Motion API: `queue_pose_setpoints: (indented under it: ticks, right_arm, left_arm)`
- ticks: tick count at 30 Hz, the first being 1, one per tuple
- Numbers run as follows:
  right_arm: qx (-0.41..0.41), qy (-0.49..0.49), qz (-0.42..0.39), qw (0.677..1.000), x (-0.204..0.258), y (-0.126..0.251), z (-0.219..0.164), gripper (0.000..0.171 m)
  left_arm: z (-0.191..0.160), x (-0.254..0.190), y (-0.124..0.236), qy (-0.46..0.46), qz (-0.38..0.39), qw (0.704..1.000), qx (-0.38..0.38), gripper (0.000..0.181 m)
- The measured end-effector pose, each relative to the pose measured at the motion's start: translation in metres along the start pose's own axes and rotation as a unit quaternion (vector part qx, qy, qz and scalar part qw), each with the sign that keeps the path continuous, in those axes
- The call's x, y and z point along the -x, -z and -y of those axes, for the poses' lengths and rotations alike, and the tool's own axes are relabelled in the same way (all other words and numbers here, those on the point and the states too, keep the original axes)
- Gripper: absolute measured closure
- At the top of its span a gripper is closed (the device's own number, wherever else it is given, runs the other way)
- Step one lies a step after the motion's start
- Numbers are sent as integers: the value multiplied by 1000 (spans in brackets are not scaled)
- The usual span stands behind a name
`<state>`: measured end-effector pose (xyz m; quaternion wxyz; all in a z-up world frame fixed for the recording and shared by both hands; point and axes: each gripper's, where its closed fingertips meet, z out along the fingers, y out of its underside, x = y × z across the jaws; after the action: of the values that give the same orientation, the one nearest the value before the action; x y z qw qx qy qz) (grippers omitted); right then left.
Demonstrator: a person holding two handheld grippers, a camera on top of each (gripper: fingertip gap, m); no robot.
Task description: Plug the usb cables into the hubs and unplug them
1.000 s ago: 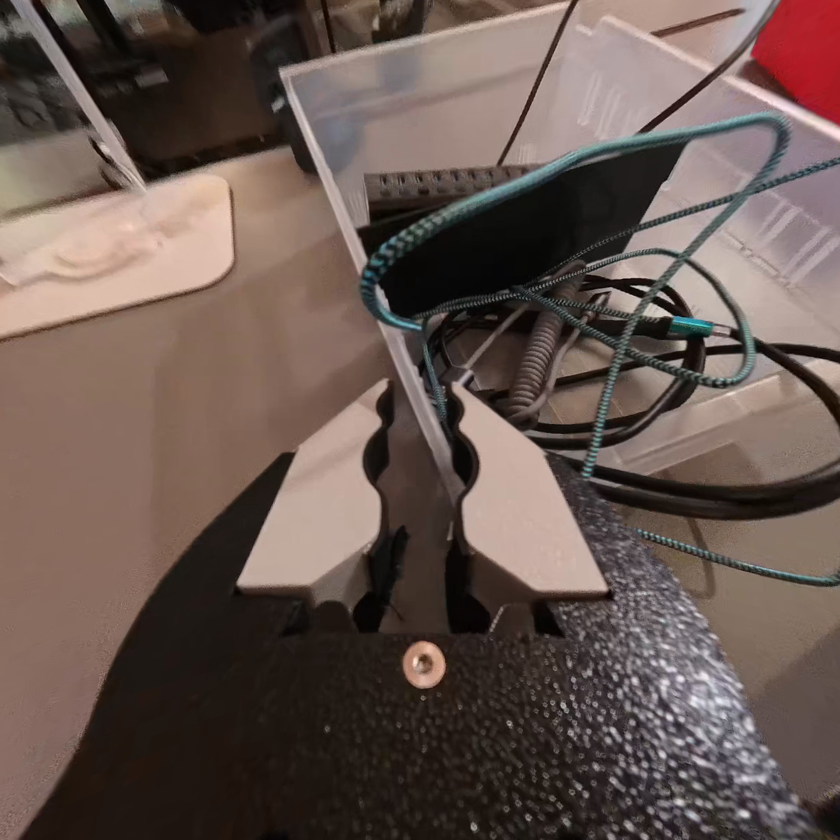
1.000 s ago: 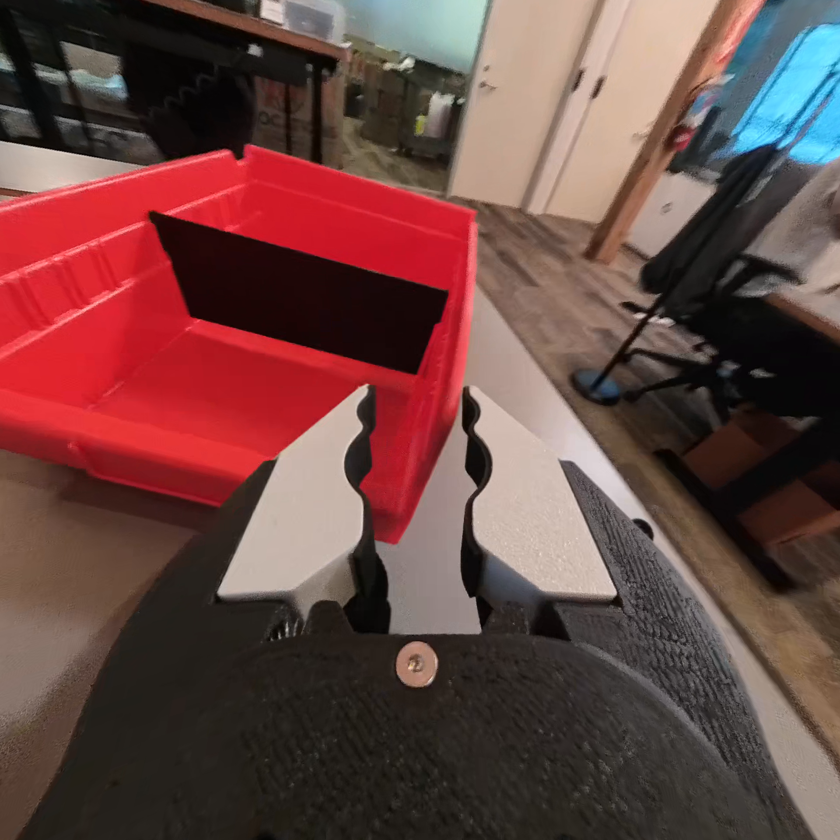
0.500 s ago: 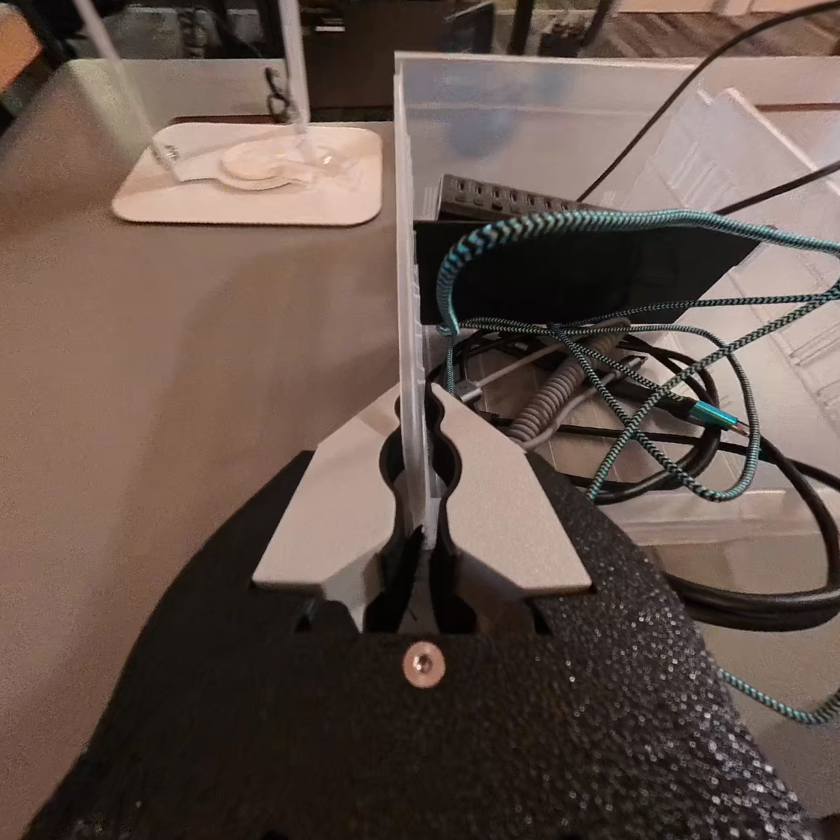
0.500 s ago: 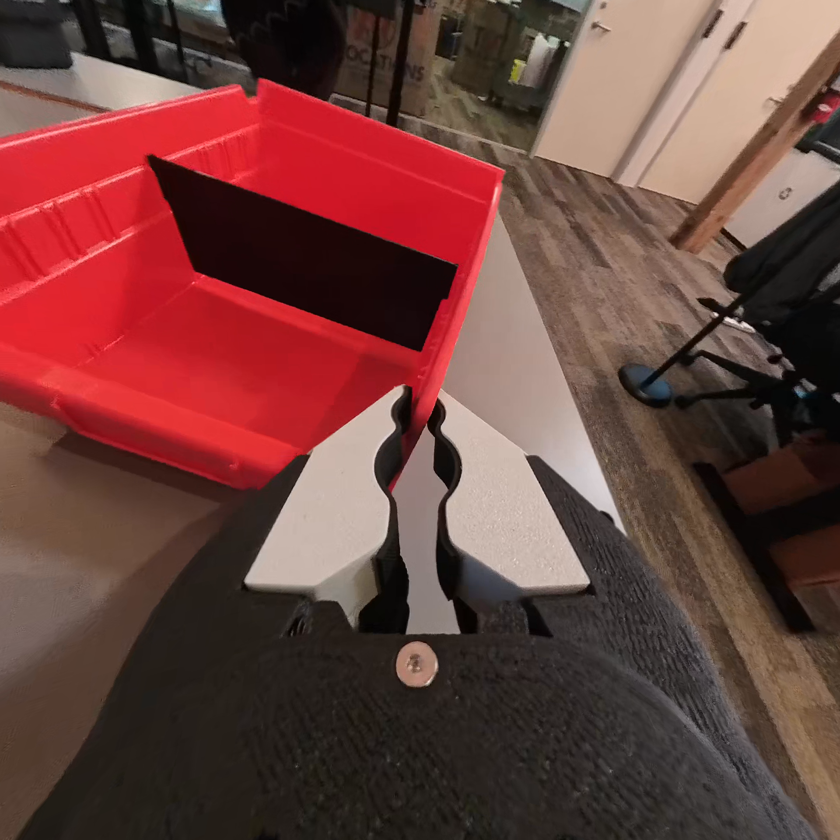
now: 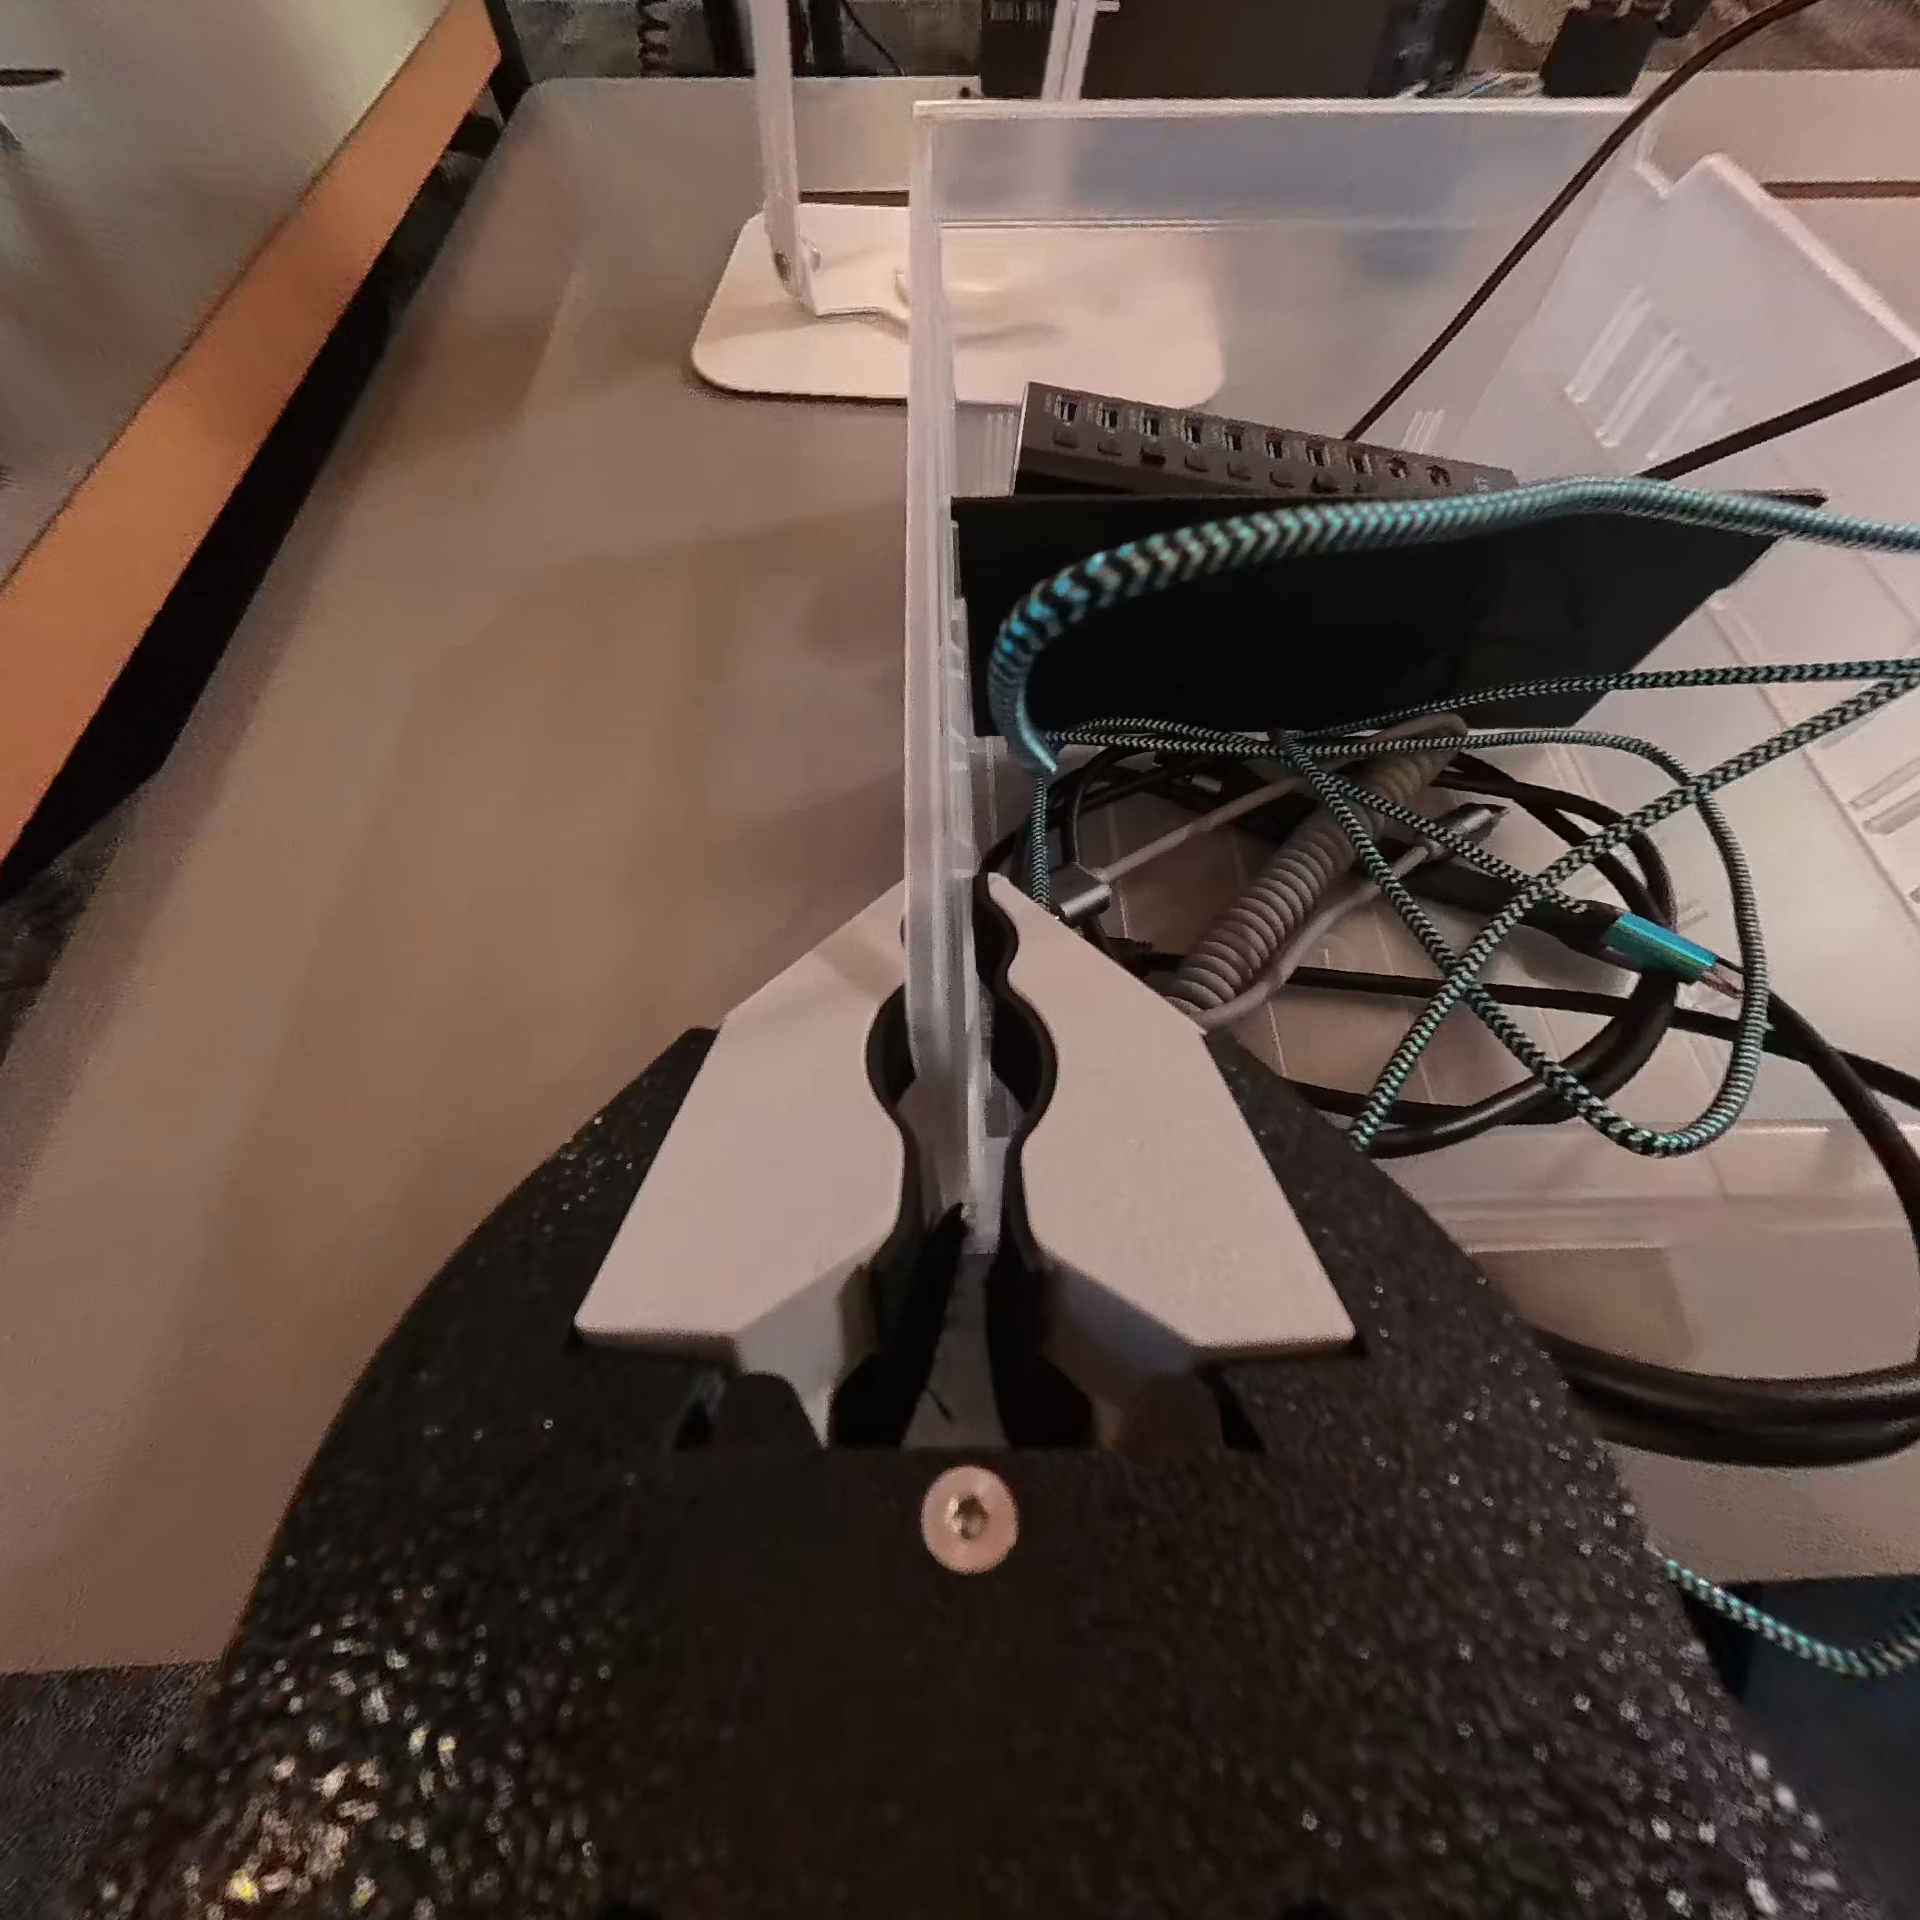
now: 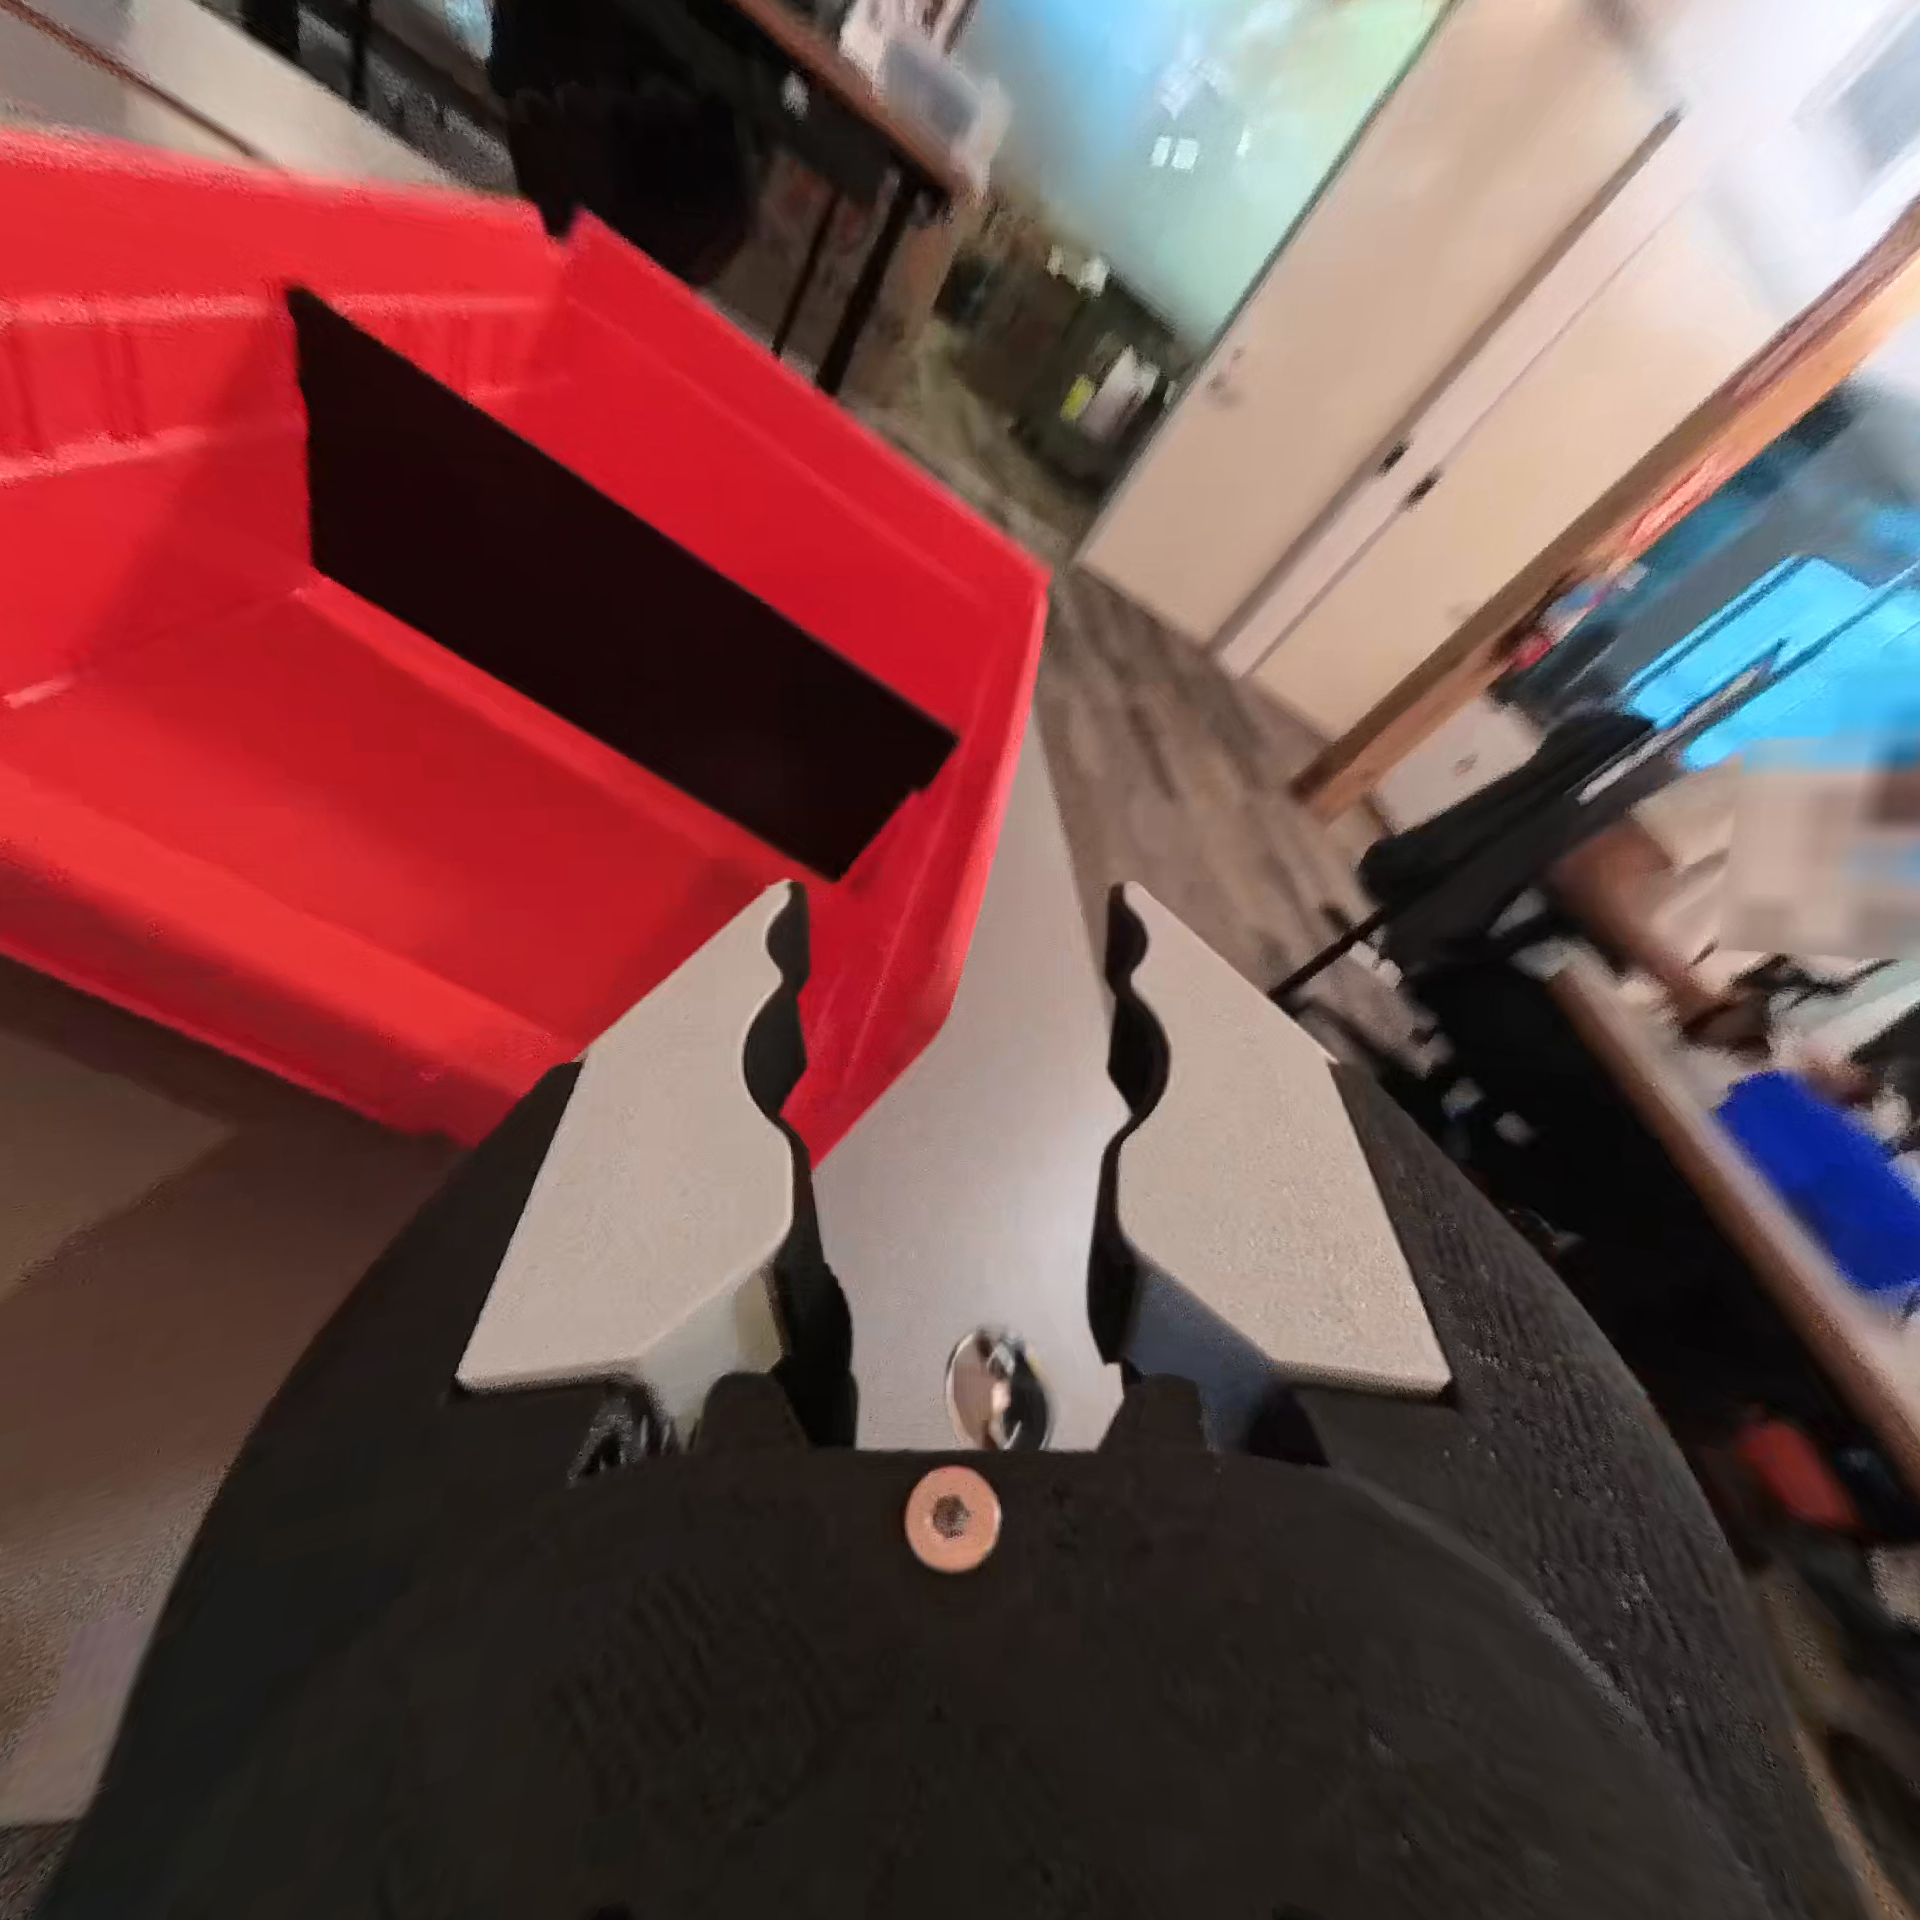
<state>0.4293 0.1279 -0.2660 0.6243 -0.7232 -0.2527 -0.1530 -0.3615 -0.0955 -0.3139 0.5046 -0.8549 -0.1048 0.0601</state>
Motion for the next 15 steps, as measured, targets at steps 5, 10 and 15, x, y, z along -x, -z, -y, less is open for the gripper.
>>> queue_pose_setpoints:
  ticks: [5, 10, 15]
  right_arm:
    - [-103, 63, -90, 989, -21, 27, 58, 113]
    - [-138, 31, -39, 989, 3, 31, 115, 116]
    - [-300, -74, 153, 939, 94, 25, 242, 117]
  left_arm:
    - [7, 7, 13, -19, 27, 999, -40, 146]
    - [43, 21, 79, -1, 43, 983, -176, 92]
    - [120, 1, 86, -108, 37, 976, -186, 84]
